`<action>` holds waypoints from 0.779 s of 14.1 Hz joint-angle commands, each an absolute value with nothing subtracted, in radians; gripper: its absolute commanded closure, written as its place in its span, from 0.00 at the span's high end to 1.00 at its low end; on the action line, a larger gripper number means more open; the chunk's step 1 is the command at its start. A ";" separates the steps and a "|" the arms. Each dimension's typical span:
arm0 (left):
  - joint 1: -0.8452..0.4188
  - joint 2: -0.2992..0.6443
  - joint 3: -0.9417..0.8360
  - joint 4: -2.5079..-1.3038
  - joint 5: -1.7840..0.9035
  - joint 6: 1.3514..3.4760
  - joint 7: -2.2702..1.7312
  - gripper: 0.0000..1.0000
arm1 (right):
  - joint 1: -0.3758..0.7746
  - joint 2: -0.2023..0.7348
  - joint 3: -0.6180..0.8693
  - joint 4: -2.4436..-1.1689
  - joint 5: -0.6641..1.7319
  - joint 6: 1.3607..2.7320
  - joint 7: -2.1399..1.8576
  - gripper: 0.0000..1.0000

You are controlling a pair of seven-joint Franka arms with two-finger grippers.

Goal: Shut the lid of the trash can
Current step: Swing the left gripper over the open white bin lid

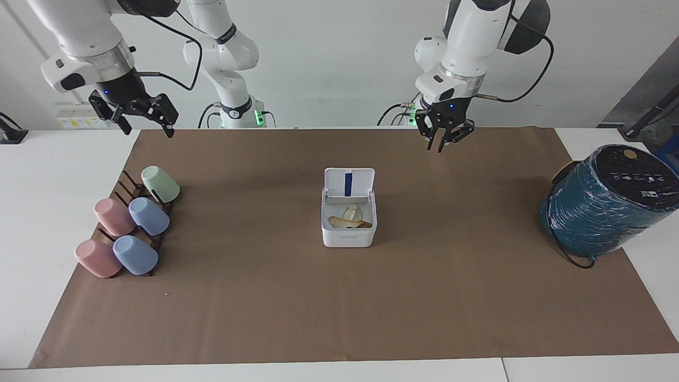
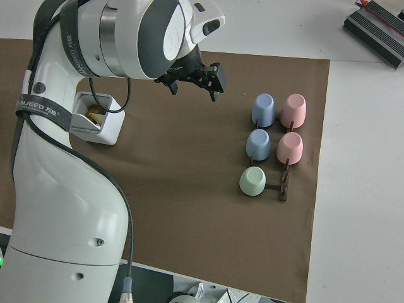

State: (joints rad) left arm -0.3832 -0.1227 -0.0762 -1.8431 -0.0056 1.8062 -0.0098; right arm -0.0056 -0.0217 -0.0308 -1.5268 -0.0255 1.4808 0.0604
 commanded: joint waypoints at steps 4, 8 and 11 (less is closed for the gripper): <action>-0.554 -0.111 -0.060 -1.930 0.003 1.966 -0.083 0.00 | -0.008 -0.045 -0.026 -1.554 -0.031 1.483 0.048 1.00; -0.643 -0.023 -0.058 -1.921 0.003 2.110 -0.176 0.00 | -0.008 -0.046 -0.026 -1.555 -0.031 1.485 0.048 1.00; -0.672 0.017 -0.058 -1.916 0.003 2.183 -0.204 0.00 | -0.008 -0.046 -0.026 -1.555 -0.031 1.485 0.048 1.00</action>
